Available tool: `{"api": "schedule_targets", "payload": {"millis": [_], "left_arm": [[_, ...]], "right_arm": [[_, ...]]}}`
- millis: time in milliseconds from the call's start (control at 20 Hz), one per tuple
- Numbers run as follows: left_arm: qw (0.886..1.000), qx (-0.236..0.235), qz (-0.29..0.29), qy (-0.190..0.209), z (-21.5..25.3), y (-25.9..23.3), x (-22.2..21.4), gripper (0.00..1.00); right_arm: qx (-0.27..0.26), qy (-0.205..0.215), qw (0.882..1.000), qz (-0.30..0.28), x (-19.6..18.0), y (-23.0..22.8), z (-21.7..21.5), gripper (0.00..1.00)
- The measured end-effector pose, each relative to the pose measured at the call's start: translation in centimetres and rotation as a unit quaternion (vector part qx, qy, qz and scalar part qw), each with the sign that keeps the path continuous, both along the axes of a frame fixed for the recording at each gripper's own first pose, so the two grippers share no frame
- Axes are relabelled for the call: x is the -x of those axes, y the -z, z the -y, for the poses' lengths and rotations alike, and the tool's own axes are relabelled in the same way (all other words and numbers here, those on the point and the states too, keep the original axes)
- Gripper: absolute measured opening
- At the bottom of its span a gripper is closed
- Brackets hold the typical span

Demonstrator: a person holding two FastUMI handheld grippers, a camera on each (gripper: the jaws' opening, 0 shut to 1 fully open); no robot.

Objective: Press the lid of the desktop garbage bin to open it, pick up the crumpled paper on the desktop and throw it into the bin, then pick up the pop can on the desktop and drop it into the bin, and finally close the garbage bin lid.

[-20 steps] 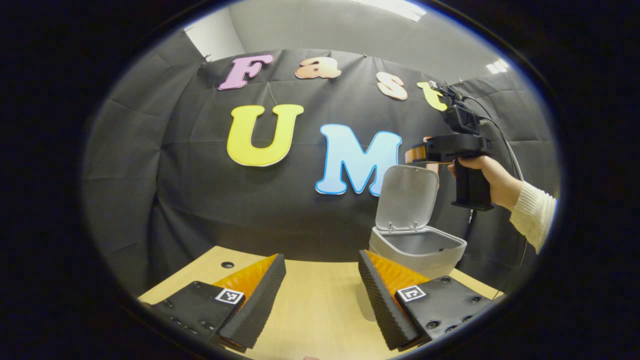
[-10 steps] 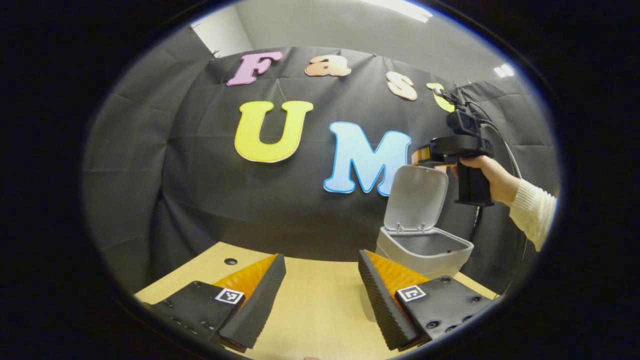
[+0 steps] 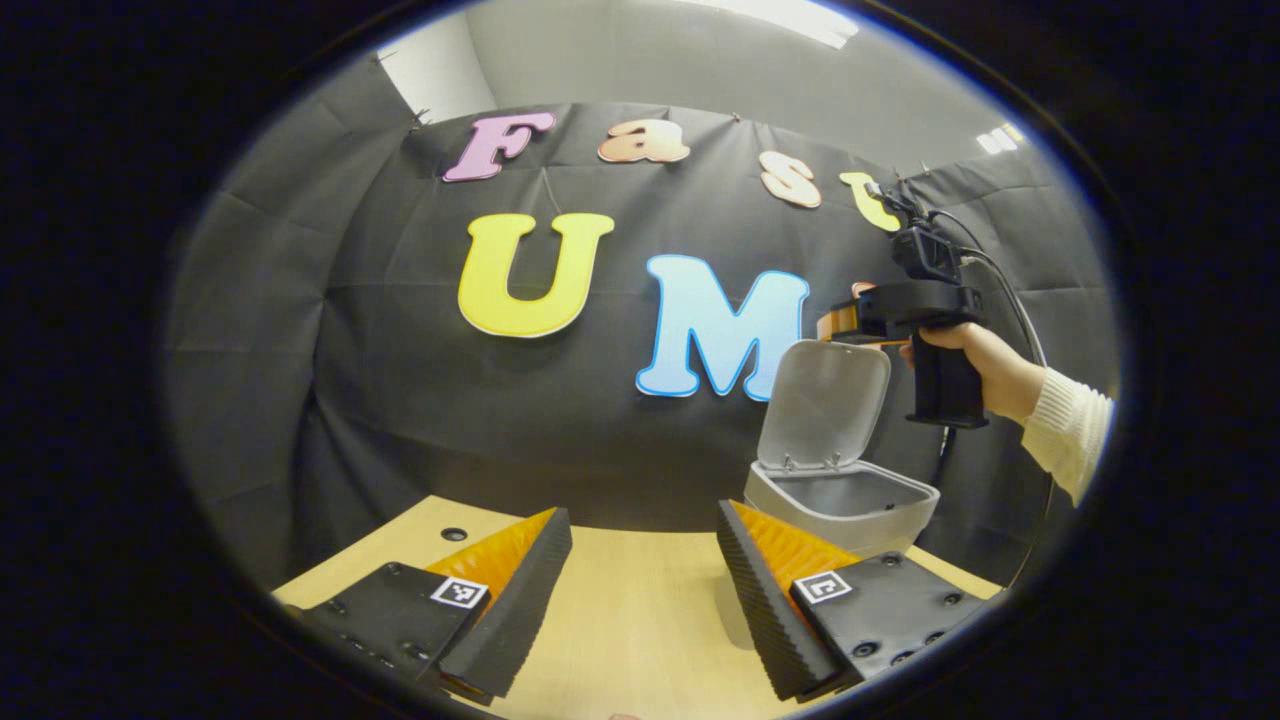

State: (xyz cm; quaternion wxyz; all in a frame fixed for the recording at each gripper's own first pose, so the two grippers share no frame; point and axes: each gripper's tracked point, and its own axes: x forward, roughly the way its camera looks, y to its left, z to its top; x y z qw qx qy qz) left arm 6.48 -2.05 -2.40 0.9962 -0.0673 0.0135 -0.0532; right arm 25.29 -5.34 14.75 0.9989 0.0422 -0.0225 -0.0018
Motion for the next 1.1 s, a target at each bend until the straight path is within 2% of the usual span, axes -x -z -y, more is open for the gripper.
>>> {"api": "schedule_targets", "payload": {"millis": [250,300,350,600,800,1050,1100], "left_arm": [[1.0,0.0,-0.001,0.007,0.2,0.5,0.7,0.95],[1.0,-0.001,-0.001,0.008,0.1,0.4,0.8,0.95],[1.0,-0.001,-0.002,0.009,0.2,0.4,1.0,0.96],[1.0,-0.01,-0.003,0.019,0.5,0.3,1.6,0.96],[1.0,-0.008,-0.002,0.029,1.2,0.2,1.8,0.96],[0.999,-0.008,-0.001,0.035,2.0,0.3,2.2,0.96],[0.999,-0.008,-0.001,0.035,2.0,0.3,2.2,0.96]], "right_arm": [[-0.002,0.005,1.0,0.003,2.2,0.8,-0.3,0.86],[-0.004,0.004,1.0,0.003,2.6,1.1,-0.3,0.88],[-0.009,0.004,1.0,0.005,3.1,1.3,-0.4,0.86],[-0.044,-0.005,0.999,0.007,5.0,2.9,-0.5,0.88],[-0.039,-0.01,0.999,-0.004,6.8,5.1,-1.1,0.88],[-0.044,-0.022,0.997,-0.052,8.1,9.3,-1.9,0.88],[-0.043,-0.023,0.997,-0.054,8.1,9.8,-2.0,0.86]]}}
